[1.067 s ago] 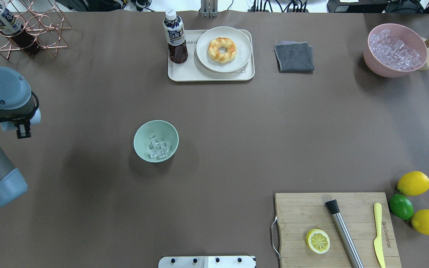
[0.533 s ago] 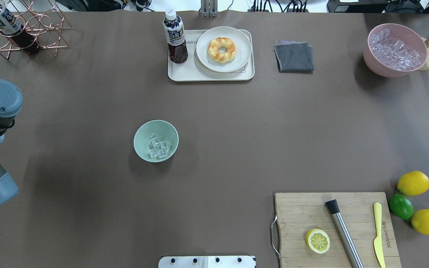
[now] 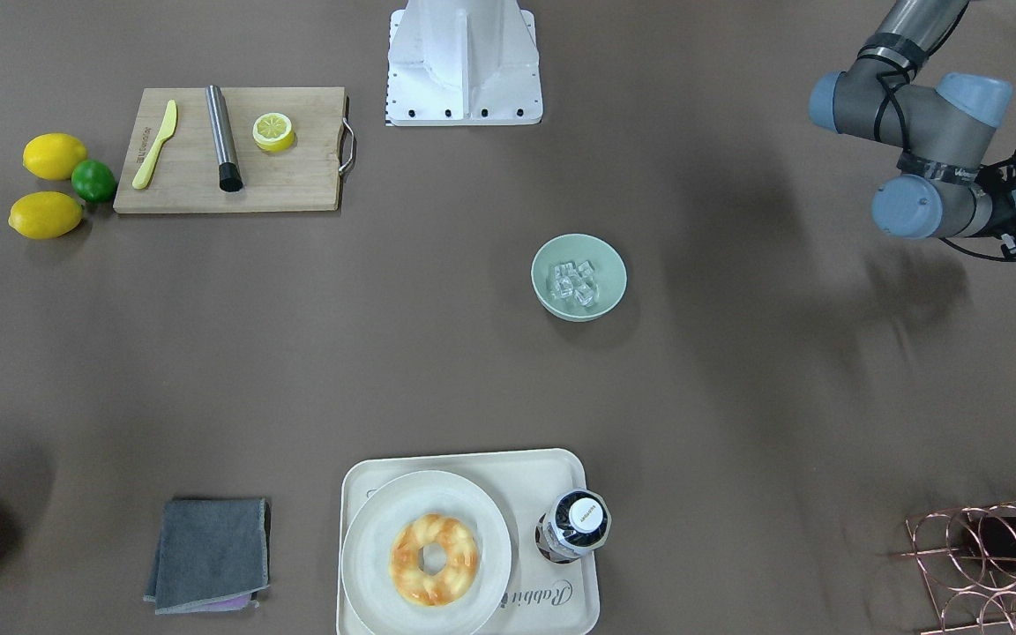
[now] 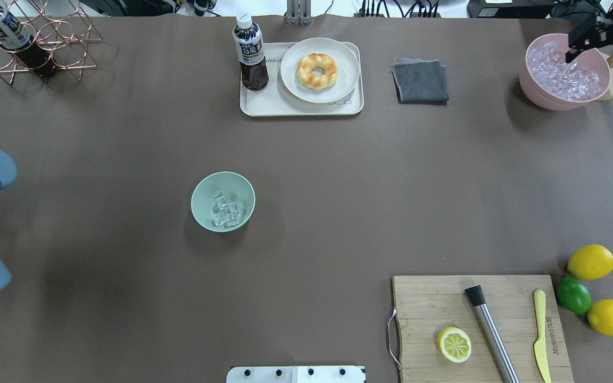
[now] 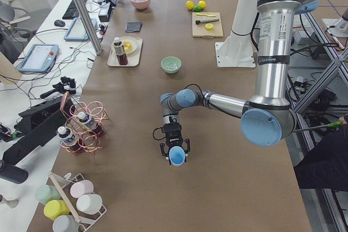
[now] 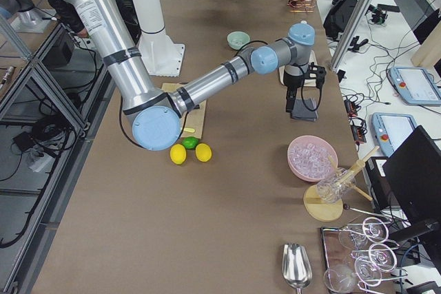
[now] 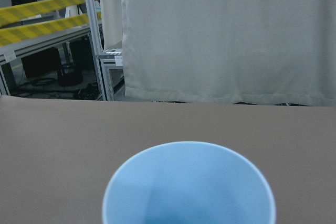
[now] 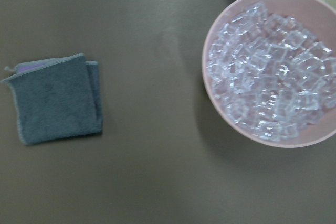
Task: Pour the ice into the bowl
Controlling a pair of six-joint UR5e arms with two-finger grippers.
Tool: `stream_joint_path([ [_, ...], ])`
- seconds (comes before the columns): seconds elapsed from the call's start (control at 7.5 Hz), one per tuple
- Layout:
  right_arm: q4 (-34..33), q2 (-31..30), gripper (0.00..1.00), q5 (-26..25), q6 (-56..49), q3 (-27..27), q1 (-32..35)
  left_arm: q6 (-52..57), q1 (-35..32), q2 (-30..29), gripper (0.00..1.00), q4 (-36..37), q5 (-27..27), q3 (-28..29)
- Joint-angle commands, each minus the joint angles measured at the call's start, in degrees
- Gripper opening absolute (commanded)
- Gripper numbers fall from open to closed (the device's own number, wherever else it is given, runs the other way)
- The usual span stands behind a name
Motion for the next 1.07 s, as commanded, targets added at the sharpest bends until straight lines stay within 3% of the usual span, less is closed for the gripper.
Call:
stream_joint_path([
  [0.0,-3.51,8.78,0.99,-5.29,9.98,-0.31,-9.57,2.54,0.63,0.35,0.48,-7.95,2.98,8.72],
  [0.27,-3.61,15.64,0.99,-10.83,19.56,-2.24,-17.74,2.37,2.82,0.08,0.49,-11.56,2.9,11.28],
  [0.67,-3.44,23.73,0.99,-18.64,23.99,-5.75,-28.55,2.19,3.71,-0.1,0.55,-12.9,2.81,12.79],
  [0.8,-2.74,26.72,0.99,-21.11,24.09,-8.03,-32.33,2.63,3.62,-0.1,0.62,-12.81,2.37,11.92],
  [0.93,-2.21,30.14,0.99,-23.4,24.61,-10.4,-35.68,3.5,3.62,-0.18,0.86,-12.72,2.37,11.39],
])
